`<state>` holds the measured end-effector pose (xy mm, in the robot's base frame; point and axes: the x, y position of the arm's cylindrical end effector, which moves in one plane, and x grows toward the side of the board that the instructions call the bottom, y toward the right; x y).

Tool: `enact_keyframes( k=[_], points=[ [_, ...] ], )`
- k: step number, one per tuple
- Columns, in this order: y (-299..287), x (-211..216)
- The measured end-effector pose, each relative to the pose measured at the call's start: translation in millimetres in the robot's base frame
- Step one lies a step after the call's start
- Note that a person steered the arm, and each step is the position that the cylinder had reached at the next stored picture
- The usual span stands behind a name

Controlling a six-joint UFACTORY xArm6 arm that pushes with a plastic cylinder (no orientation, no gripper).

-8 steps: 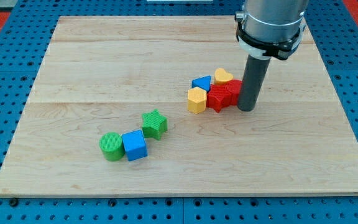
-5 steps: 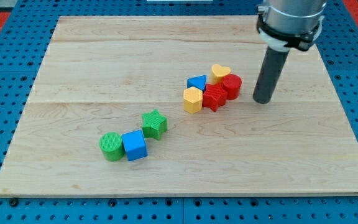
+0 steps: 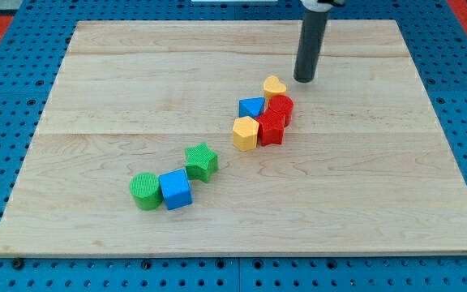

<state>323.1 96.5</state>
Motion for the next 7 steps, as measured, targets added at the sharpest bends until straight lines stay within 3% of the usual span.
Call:
enact_keyframes(
  k=[2,4,5,7],
  points=[
    [-61,15],
    [-69,43],
    [-106,27],
    [-110,69]
  ],
)
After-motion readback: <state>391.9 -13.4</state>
